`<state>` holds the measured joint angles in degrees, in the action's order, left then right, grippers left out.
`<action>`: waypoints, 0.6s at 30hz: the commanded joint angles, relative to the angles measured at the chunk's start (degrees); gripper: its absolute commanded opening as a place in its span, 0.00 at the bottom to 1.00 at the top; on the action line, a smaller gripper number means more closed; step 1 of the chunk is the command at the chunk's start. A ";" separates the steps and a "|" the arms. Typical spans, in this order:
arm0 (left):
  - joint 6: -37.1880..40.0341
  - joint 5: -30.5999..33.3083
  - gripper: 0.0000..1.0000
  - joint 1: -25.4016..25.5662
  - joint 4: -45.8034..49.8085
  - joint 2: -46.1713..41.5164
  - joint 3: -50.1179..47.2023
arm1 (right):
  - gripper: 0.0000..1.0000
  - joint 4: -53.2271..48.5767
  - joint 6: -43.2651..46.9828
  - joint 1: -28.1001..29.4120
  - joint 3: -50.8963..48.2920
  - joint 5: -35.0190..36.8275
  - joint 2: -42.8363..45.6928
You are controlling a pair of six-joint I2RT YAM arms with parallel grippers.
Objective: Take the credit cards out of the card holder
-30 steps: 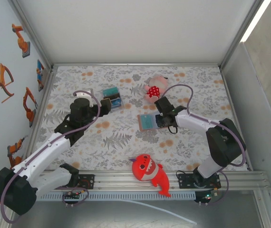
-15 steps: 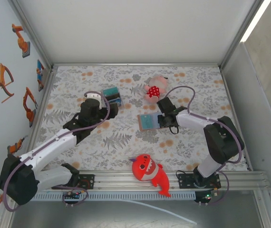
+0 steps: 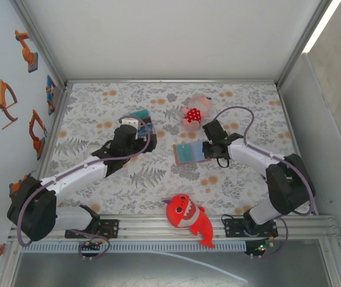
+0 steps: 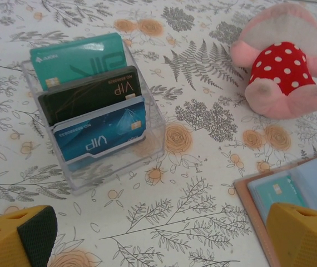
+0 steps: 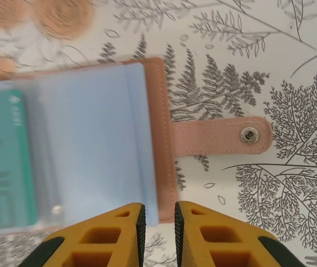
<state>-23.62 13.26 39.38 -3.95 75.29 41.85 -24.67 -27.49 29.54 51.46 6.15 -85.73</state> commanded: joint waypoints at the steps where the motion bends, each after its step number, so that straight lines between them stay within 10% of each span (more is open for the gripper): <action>1: 1.08 -0.13 0.97 1.44 -2.02 3.15 2.73 | 0.24 1.11 -2.59 -0.18 0.09 -5.39 3.41; 18: 3.57 1.33 0.97 8.20 -1.53 20.85 10.31 | 0.24 12.38 -4.78 -0.18 0.64 -23.07 -7.97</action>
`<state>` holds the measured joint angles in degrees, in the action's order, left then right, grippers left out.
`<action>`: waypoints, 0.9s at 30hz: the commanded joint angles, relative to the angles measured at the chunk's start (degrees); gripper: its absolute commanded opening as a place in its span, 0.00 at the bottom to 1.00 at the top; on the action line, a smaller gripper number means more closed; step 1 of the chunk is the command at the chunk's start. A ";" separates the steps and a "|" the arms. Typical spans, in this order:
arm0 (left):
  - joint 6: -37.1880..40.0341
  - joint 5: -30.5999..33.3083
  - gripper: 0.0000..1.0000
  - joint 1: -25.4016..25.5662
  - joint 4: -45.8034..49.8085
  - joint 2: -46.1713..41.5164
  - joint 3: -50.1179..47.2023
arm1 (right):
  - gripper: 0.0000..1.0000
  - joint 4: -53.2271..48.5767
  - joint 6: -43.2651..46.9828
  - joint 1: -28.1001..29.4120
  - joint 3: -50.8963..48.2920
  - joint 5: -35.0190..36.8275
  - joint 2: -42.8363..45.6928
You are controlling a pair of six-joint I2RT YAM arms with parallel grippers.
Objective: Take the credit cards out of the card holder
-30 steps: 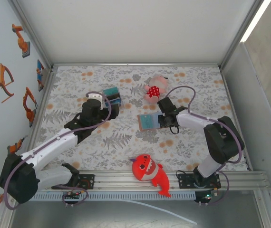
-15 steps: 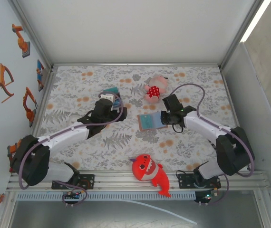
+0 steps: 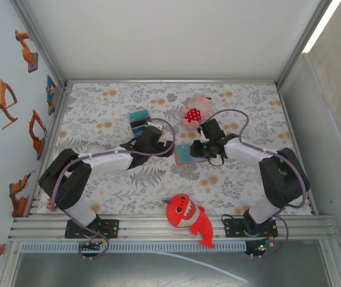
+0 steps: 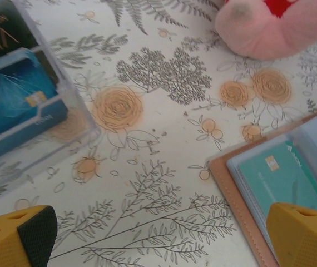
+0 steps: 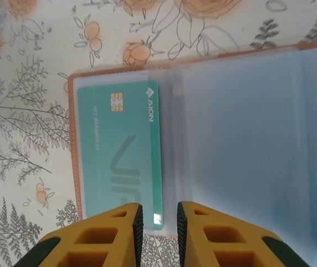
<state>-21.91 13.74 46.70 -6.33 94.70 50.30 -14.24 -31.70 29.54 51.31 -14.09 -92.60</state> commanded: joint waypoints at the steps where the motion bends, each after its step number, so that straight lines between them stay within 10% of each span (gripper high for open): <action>1: 1.92 0.90 0.97 1.17 1.01 2.23 2.28 | 0.24 2.23 -0.55 -0.12 1.02 -3.20 -1.63; 27: 4.33 2.26 0.97 3.79 8.57 10.41 7.87 | 0.19 1.93 0.13 -0.28 2.13 -3.38 -6.63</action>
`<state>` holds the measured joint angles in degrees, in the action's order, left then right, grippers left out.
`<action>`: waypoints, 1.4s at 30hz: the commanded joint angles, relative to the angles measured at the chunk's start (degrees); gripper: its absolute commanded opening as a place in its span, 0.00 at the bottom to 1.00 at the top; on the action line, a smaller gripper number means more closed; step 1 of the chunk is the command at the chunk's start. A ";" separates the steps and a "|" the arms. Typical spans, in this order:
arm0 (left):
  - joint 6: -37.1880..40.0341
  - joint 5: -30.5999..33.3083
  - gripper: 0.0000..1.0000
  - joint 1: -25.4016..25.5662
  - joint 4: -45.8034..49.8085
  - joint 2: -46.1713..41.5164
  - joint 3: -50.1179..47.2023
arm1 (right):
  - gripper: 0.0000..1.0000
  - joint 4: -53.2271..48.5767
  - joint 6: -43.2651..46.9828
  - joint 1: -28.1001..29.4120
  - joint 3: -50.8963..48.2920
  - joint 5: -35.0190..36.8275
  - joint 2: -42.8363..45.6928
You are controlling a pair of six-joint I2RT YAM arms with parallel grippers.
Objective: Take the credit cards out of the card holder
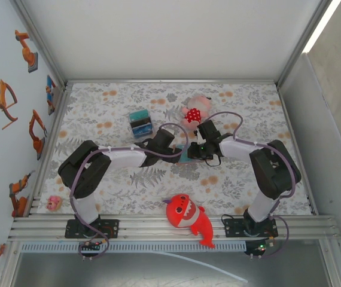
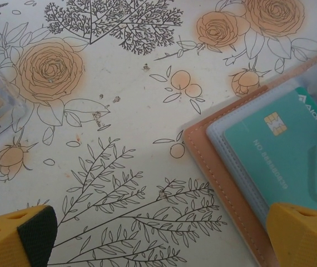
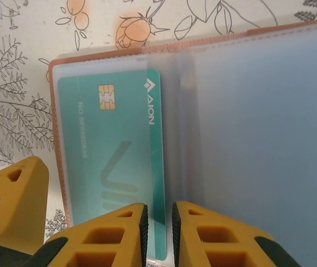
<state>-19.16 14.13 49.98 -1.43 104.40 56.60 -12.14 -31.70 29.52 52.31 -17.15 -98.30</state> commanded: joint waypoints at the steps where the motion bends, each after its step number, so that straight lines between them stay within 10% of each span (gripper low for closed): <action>1: 1.66 2.26 0.97 0.60 4.21 0.89 1.82 | 0.18 -0.10 0.13 -0.32 1.06 -0.43 -1.02; 42: 1.85 6.34 0.97 3.20 11.35 -0.29 3.44 | 0.06 22.20 -8.24 -3.74 -9.93 -17.36 1.27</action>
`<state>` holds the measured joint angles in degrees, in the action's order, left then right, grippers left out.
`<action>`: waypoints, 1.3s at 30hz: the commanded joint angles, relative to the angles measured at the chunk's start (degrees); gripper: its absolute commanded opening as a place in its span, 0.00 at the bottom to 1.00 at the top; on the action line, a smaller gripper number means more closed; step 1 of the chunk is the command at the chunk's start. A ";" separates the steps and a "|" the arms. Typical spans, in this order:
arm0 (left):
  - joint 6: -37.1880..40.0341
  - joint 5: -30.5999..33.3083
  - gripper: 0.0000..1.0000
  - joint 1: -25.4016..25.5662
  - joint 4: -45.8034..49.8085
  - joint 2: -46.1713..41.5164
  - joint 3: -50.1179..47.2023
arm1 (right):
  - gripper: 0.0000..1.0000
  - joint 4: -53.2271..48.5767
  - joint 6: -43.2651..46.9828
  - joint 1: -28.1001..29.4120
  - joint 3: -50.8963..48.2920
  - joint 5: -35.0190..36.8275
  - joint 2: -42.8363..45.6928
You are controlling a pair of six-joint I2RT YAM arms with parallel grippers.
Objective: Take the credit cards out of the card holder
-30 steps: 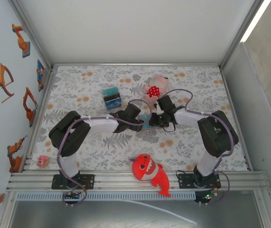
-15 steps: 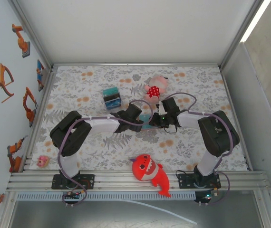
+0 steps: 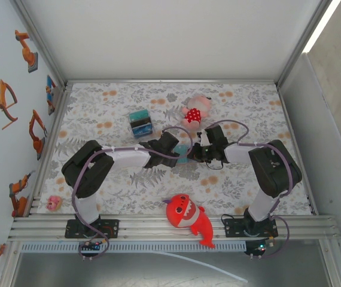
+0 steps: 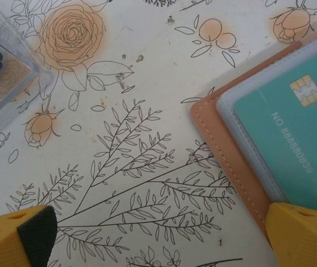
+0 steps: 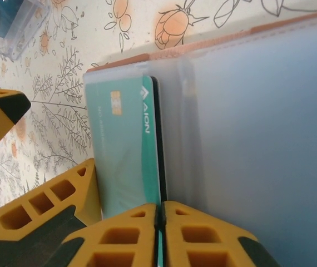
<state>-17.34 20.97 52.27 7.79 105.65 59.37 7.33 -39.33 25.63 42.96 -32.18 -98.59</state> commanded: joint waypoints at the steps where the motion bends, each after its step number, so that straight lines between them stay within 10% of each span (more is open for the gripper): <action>1: 0.04 -0.41 0.97 0.90 2.14 -1.56 0.67 | 0.05 3.09 -0.66 0.17 -0.81 -2.38 1.42; 39: 1.63 3.28 0.97 0.77 2.75 -3.90 2.30 | 0.00 -8.04 5.26 -0.86 2.20 6.96 4.54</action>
<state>-17.06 23.18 52.84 9.06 104.73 59.66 0.21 -34.87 25.19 43.90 -25.85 -95.64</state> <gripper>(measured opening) 0.970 0.038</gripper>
